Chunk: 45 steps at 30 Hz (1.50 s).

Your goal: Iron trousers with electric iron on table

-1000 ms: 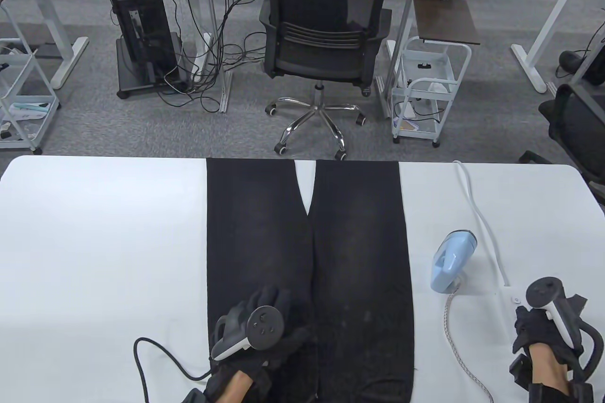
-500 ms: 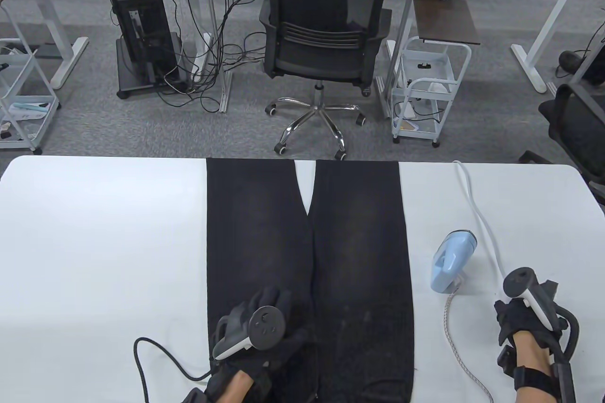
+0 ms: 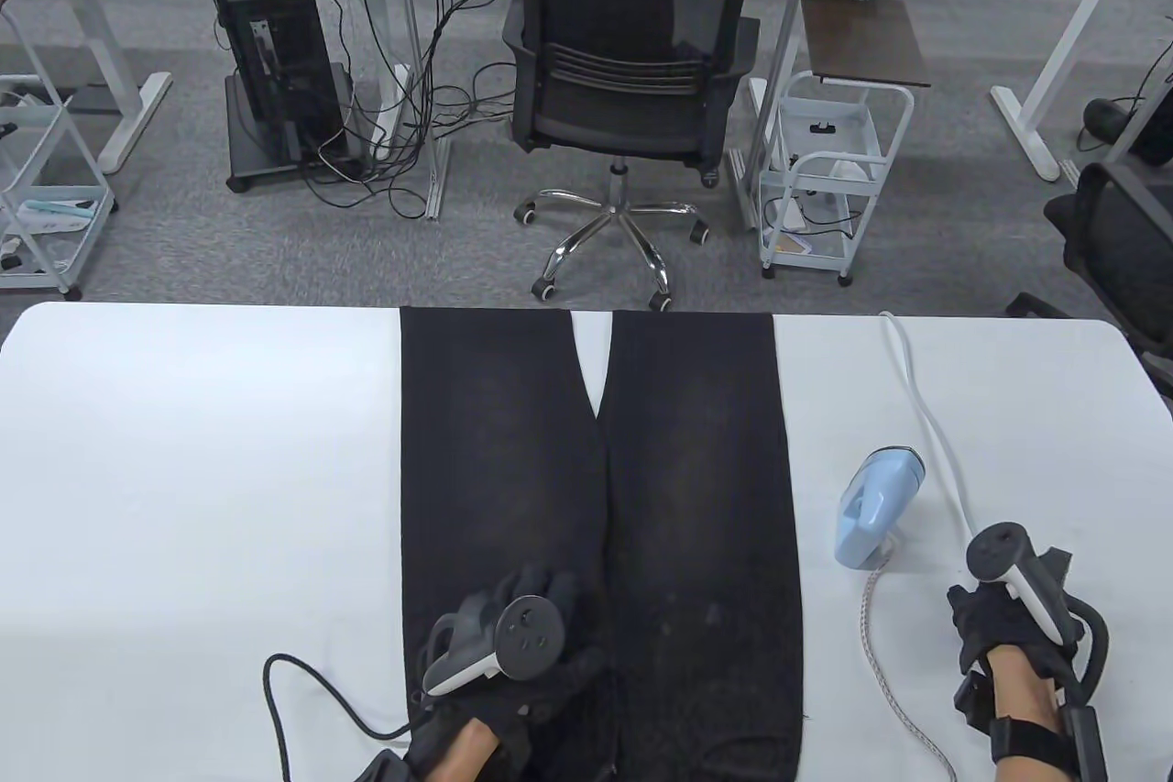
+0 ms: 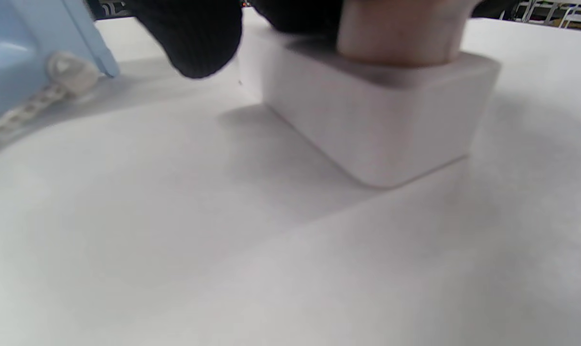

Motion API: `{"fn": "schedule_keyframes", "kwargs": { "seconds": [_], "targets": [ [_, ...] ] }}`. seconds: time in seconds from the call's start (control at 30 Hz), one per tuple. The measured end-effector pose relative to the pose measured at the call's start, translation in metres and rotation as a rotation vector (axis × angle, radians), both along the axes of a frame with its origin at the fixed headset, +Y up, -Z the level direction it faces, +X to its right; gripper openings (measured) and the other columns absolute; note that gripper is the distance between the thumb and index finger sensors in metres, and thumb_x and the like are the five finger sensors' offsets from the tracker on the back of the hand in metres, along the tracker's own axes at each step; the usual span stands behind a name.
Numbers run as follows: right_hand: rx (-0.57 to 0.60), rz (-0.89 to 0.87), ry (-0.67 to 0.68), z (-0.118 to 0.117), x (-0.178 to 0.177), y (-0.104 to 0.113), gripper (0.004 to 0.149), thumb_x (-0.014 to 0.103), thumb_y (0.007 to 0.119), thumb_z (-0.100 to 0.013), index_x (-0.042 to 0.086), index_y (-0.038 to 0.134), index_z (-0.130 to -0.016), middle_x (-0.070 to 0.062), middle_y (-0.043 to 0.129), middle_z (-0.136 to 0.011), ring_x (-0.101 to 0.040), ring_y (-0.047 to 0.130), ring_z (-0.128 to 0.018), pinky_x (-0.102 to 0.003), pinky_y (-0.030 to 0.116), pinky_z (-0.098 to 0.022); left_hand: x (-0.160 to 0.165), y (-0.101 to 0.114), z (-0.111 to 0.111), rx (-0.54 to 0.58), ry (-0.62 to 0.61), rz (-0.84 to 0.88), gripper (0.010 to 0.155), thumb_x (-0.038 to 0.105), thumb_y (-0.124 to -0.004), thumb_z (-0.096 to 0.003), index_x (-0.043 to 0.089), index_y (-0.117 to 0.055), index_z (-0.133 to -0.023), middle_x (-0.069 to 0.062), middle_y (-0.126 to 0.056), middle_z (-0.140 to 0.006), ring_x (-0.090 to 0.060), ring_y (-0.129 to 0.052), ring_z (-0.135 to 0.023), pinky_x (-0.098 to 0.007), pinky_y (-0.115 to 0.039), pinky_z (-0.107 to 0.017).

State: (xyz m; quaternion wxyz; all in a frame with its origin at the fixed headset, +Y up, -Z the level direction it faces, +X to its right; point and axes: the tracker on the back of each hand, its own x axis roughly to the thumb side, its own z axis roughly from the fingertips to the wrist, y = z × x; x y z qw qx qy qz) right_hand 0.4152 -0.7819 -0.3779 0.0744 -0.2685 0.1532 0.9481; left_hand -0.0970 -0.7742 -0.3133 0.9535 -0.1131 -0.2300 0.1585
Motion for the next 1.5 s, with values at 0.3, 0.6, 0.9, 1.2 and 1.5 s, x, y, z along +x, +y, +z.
{"fn": "schedule_keyframes", "kwargs": {
  "seconds": [0.3, 0.6, 0.9, 1.2, 1.5],
  "targets": [
    [-0.104, -0.001, 0.007, -0.004, -0.005, 0.013, 0.07, 0.045, 0.071, -0.056, 0.005, 0.049, -0.109, -0.024, 0.035, -0.118, -0.054, 0.04, -0.105, -0.079, 0.043, -0.064, 0.0, 0.001, 0.002, 0.008, -0.001, 0.008, 0.093, 0.061, -0.069, -0.0568, 0.005, -0.027, -0.117, -0.034, -0.013, -0.116, -0.066, -0.028, -0.102, -0.082, -0.031, -0.064],
    [0.316, -0.2, 0.091, 0.016, -0.054, 0.075, 0.076, 0.046, 0.071, -0.056, 0.002, 0.041, -0.111, -0.03, 0.049, -0.112, -0.055, 0.055, -0.1, -0.071, 0.05, -0.066, -0.003, 0.002, 0.001, 0.009, 0.004, 0.016, 0.092, 0.061, -0.069, -0.0567, 0.005, -0.027, -0.117, -0.034, -0.014, -0.116, -0.066, -0.029, -0.102, -0.082, -0.032, -0.064],
    [0.524, -0.32, 0.088, 0.016, -0.095, 0.059, 0.083, 0.05, 0.071, -0.055, -0.001, 0.035, -0.11, -0.032, 0.045, -0.11, -0.055, 0.055, -0.099, -0.071, 0.053, -0.065, -0.004, 0.002, 0.001, 0.005, 0.012, 0.015, 0.092, 0.061, -0.069, -0.0567, 0.005, -0.027, -0.117, -0.034, -0.014, -0.116, -0.066, -0.028, -0.102, -0.082, -0.032, -0.064],
    [0.425, -0.521, 0.015, -0.004, -0.107, -0.004, 0.075, 0.055, 0.065, -0.057, 0.007, 0.043, -0.109, -0.025, 0.05, -0.111, -0.049, 0.062, -0.1, -0.066, 0.064, -0.065, 0.002, -0.003, 0.0, -0.009, -0.004, -0.026, 0.092, 0.06, -0.069, -0.0566, 0.005, -0.028, -0.117, -0.034, -0.014, -0.116, -0.066, -0.028, -0.102, -0.082, -0.031, -0.064],
    [0.44, -0.617, 0.067, -0.007, -0.109, -0.018, 0.059, 0.054, 0.072, -0.058, 0.022, 0.055, -0.106, -0.016, 0.052, -0.112, -0.045, 0.057, -0.102, -0.068, 0.059, -0.068, 0.024, -0.012, 0.005, -0.036, -0.094, -0.102, 0.092, 0.061, -0.069, -0.0564, 0.005, -0.028, -0.117, -0.034, -0.014, -0.116, -0.066, -0.028, -0.102, -0.082, -0.031, -0.064]
  ]
}}
